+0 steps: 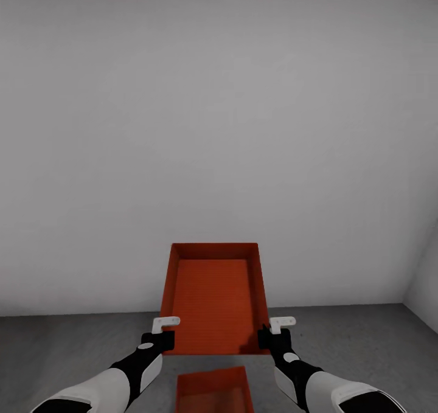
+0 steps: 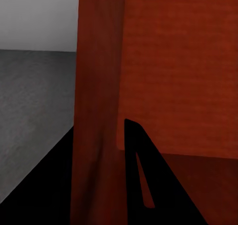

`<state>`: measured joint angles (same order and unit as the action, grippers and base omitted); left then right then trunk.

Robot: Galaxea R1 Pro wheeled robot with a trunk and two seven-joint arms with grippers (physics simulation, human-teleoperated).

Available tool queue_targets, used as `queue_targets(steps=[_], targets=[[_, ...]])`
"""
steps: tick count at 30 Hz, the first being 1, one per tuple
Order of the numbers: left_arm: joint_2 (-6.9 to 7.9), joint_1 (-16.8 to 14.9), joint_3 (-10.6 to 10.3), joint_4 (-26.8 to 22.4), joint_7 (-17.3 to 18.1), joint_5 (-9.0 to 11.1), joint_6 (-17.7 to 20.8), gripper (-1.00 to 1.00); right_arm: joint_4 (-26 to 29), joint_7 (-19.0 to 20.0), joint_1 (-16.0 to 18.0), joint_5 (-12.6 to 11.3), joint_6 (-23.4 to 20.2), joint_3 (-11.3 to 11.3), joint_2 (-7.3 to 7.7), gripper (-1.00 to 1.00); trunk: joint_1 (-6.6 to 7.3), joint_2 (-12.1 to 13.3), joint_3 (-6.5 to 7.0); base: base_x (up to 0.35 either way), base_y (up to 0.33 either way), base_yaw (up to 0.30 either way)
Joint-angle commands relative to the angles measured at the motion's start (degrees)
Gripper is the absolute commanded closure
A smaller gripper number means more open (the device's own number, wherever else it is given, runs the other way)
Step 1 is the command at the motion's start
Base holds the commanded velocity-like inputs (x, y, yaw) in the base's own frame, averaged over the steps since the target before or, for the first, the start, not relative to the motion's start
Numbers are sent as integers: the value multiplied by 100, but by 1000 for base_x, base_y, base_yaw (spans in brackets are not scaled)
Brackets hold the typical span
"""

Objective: Move the two storage containers from the living room to the garage. In the garage, place one container on the floor and stack the other container on top of it (either order is fine).

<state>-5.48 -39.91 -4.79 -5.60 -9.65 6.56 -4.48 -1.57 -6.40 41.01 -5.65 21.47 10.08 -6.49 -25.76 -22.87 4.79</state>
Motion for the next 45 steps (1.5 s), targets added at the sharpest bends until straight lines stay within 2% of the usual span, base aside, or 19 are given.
queue_targets(steps=[1, 14, 34, 45], targets=[[3, -8, 338, -11, -107, -5, -27, 100, -28, -19, 3, -235, 52, -72, 16, 100, -2, -5, -2, 0, 0, -4], [3, -8, 342, -8, -107, -5, -27, 100, -28, -19, 3, -233, 50, -73, 16, 100, -2, -5, -2, 0, -1, 0], [-6, -8, 339, -4, -108, -5, -27, 100, -28, -19, 3, -234, 50, -72, 16, 100, -2, -5, -2, -12, -82, 0], [-6, -8, 338, -5, -107, -5, -27, 100, -28, -19, 3, -235, 50, -68, 16, 100, -2, -5, -2, -2, -5, 207]])
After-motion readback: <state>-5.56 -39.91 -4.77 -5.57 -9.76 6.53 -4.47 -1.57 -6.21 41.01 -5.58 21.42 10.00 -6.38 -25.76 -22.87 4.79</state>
